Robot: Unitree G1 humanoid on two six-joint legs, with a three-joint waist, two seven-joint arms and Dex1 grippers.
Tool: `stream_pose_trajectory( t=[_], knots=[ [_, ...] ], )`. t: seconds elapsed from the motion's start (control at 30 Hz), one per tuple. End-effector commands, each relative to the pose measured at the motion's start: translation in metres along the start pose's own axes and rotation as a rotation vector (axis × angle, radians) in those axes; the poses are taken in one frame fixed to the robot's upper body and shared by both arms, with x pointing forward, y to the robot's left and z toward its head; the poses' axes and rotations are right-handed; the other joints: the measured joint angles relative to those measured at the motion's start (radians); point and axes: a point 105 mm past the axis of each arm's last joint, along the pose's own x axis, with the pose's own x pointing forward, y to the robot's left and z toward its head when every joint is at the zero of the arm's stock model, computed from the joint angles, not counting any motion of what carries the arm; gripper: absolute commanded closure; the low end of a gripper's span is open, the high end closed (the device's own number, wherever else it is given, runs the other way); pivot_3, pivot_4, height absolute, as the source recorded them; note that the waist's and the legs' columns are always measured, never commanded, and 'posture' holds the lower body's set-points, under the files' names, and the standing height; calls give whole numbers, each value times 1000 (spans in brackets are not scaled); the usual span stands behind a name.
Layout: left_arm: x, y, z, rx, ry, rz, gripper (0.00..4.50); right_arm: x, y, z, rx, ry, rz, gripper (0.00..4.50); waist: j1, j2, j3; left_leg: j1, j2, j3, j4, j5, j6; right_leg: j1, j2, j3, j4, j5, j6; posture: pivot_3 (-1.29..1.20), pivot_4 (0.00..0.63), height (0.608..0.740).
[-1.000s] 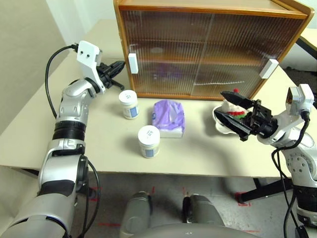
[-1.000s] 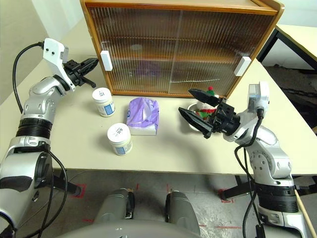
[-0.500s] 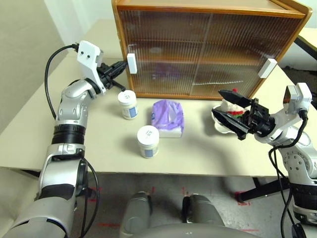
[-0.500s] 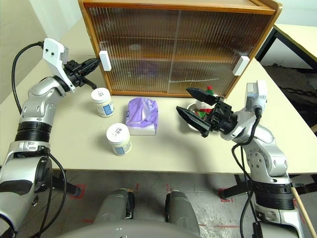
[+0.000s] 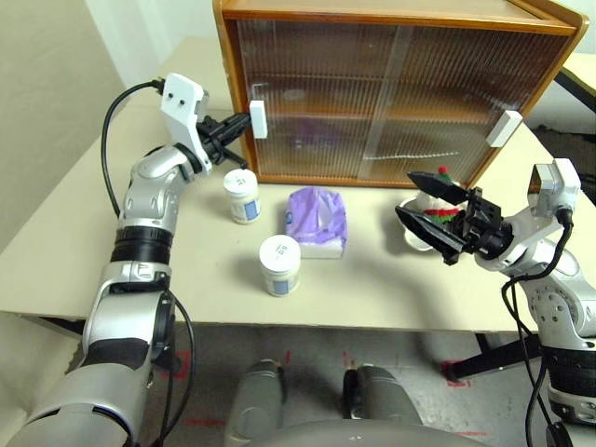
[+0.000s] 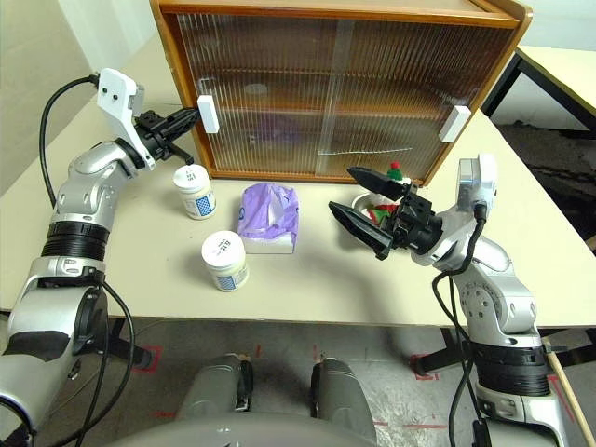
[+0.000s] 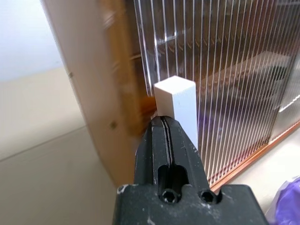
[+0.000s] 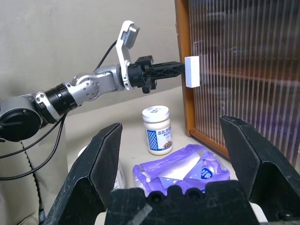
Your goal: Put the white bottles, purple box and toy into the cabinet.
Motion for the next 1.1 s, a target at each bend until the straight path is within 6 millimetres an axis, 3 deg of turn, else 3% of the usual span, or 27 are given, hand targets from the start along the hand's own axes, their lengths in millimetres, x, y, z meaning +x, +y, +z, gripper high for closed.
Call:
stream_pose_trajectory(
  t=[0.03,0.67,1.0,1.1],
  knots=[
    [10,-12,1,16,8,-50,4460,-2,-1,5,-29,-11,-15,0,-5,0,0,0,0,0,0,0,0,0,0,0,0,0,0,28,32,740],
    [61,-63,13,-21,-39,-216,4460,-15,-3,10,-78,-21,-112,0,-27,0,0,0,-1,-1,0,0,0,0,0,0,0,0,2,-61,27,740],
    [81,-91,17,-27,-52,-306,4460,-27,0,15,-101,-16,-173,0,-76,0,0,0,-1,-2,1,0,0,1,0,0,0,2,5,-124,23,740],
    [85,-99,19,-28,-58,-328,4460,-30,2,16,-102,-13,-185,0,-93,0,0,0,-1,-2,1,0,0,1,0,0,0,6,12,-135,23,740]
  ],
)
